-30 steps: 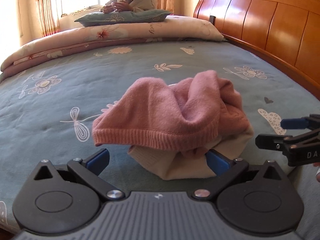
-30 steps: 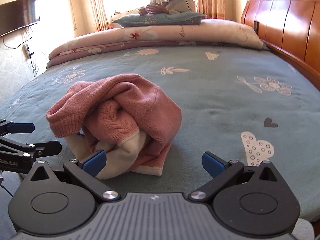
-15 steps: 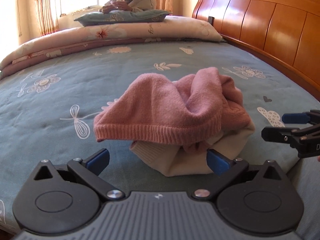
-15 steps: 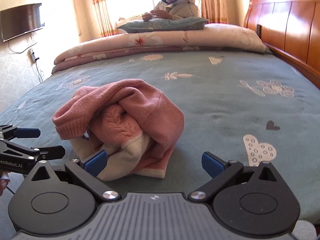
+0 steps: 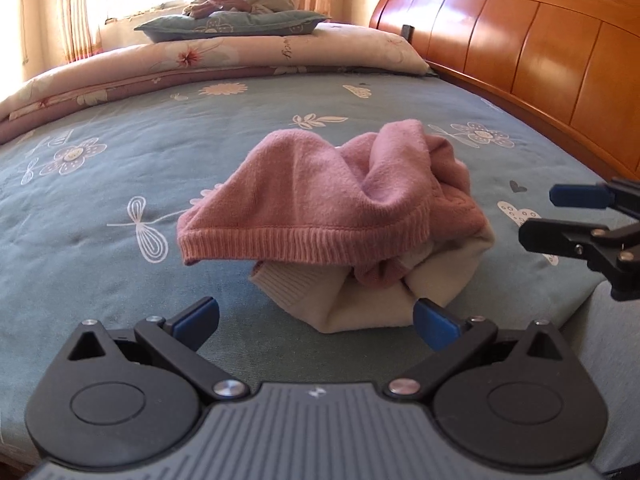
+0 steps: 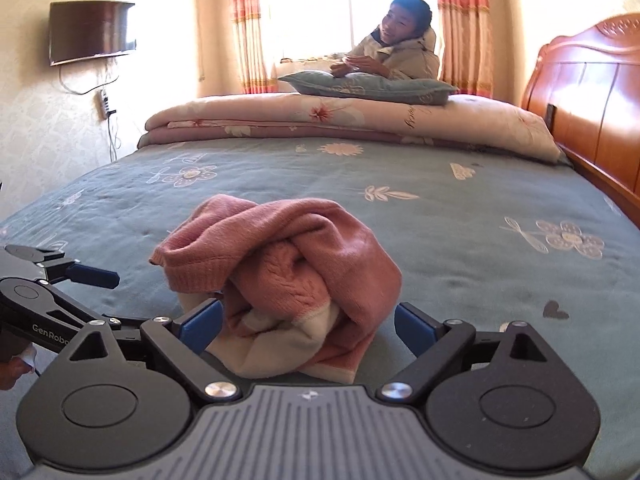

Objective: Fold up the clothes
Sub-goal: 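Approach the crumpled pink sweater with both grippers open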

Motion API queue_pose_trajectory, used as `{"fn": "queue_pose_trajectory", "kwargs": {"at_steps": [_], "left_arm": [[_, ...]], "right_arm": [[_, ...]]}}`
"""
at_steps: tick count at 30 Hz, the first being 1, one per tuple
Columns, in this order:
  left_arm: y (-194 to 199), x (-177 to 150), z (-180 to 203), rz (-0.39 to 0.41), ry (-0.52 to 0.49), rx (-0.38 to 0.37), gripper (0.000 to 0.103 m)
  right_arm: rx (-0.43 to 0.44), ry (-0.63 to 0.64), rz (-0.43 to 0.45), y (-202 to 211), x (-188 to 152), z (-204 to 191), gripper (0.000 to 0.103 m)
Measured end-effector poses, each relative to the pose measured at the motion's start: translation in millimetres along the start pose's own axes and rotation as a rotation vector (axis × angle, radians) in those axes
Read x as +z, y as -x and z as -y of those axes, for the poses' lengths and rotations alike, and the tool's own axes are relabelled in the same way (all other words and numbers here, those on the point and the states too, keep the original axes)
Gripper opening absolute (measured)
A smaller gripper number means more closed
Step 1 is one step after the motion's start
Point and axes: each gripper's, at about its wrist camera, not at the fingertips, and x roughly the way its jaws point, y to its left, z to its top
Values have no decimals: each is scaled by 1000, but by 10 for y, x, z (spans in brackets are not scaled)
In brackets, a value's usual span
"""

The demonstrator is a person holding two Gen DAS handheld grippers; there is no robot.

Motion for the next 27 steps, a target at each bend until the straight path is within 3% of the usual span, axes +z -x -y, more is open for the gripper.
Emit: {"fn": "queue_pose_trajectory", "kwargs": {"at_steps": [7,13,27], "left_arm": [[10,-7,-119,-11,-2,22,102],[152,-65,-179,87,-39,14,102],[195,-48,-184,67,-53,77,102]], "right_arm": [[10,58,-45,-38,68,-173,84],[26,119,-61,-52,114,-318,82],[45,198,-94,-102,146,-410,81]]}}
